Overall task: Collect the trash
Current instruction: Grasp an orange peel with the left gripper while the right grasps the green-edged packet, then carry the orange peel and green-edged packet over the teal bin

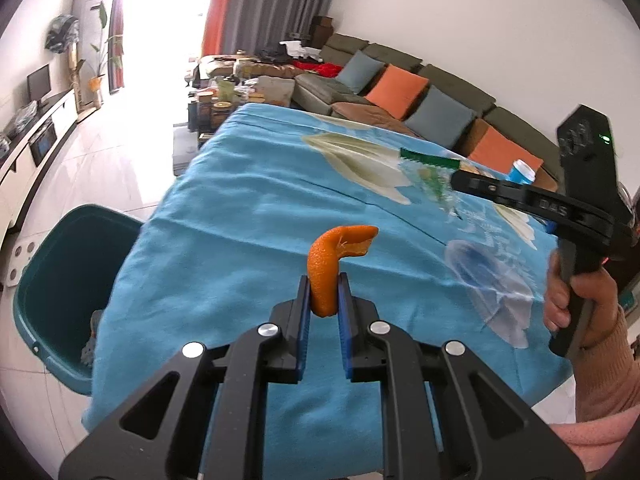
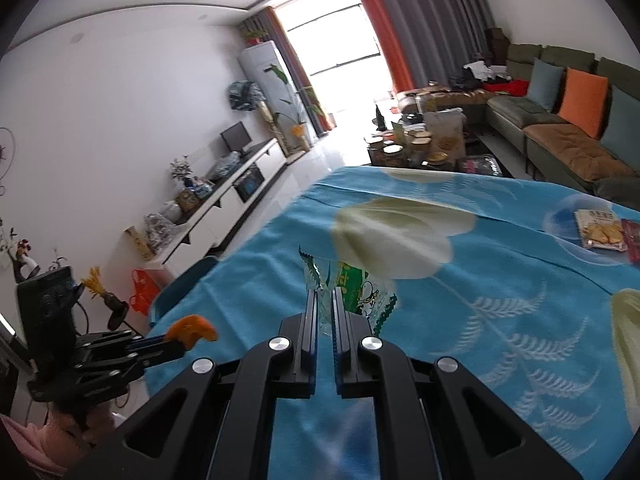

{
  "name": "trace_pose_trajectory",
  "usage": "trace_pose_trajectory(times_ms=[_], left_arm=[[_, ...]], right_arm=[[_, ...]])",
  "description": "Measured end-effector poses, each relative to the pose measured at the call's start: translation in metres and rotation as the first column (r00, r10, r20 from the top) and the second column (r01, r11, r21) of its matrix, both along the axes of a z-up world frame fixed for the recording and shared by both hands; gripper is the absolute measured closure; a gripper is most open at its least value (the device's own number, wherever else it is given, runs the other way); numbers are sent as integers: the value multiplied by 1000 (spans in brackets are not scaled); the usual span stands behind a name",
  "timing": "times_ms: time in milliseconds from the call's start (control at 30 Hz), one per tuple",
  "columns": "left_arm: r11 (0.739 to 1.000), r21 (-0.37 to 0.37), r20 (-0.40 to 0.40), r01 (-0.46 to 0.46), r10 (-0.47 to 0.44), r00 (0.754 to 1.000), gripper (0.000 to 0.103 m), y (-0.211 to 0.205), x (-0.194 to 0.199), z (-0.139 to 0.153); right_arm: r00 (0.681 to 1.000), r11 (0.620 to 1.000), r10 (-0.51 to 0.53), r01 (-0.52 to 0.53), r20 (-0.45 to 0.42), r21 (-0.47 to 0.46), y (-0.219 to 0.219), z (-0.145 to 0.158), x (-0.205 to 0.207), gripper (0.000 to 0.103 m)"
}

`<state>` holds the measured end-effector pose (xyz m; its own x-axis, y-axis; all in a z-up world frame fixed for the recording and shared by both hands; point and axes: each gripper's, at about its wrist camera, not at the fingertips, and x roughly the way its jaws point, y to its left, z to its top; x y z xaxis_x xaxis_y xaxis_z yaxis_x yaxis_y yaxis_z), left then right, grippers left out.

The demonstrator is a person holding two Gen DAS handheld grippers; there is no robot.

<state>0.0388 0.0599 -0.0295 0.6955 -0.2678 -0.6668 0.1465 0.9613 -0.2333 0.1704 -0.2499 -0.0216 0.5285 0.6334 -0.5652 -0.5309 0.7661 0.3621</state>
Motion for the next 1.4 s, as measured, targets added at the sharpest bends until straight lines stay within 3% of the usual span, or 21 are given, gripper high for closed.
trace_pose_trajectory(times_ms=[367, 1400], left_arm=[[997, 5, 3, -80, 80, 997, 90, 31, -16, 0], [972, -3, 33, -235, 235, 971, 90, 91, -46, 10]], right_arm=[[995, 993, 102, -102, -2, 61, 35, 8, -21, 98], [958, 955, 287, -286, 1, 71, 113, 11, -43, 98]])
